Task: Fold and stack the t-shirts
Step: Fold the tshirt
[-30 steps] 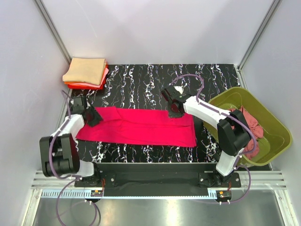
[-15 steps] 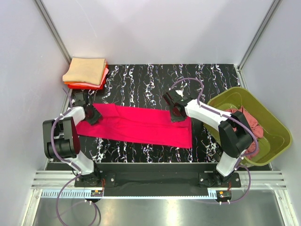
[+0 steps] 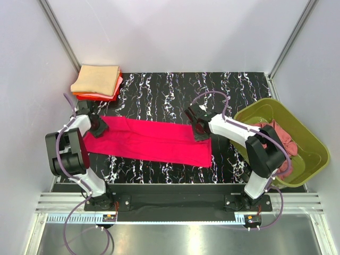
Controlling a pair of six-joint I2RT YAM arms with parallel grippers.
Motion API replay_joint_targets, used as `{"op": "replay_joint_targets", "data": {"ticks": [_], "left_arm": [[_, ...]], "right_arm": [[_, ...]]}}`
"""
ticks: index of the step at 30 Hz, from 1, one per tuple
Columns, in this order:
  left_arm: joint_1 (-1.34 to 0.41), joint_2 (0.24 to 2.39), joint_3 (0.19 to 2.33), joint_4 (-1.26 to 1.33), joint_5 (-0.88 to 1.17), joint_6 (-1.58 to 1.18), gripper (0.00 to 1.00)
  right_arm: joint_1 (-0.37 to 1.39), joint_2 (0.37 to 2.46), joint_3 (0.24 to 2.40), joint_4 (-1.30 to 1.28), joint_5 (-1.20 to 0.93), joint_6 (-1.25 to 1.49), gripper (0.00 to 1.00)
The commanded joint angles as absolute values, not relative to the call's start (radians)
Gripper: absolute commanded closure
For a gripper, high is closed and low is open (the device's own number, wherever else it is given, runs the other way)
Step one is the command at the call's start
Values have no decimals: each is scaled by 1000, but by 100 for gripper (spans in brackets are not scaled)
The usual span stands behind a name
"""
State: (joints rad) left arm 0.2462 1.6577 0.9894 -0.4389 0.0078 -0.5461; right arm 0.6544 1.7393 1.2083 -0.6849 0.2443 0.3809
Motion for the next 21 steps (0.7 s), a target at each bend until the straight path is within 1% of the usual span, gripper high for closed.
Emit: {"op": "replay_joint_targets", "data": {"ticks": [1,4,7,10,15,19,21], "left_arm": [[247,1684,1017,-428,-5,-529,57],[248,1697,1017,-422,26,-532,57],[247,1698,1012,-414,29,-534,57],[247,1694,1012,-416,32,-525,57],[247,1632,1017,-425,54,-518,54],[247,1551,1029,-434,66,-520,49],[247,1510,1031,-449,49,-522,46]], "right_arm": [[663,1773,1184,-689,299,436,74],[663,1816,1167,-704,394,465,75],[663,1877,1178,-709,410,459,75],[663,1894,1175,-710,423,477,75],[663,1847,1180,-727,419,448,73],[664,1764,1203,-727,341,407,70],[664,1755,1218,-724,310,374,69]]}}
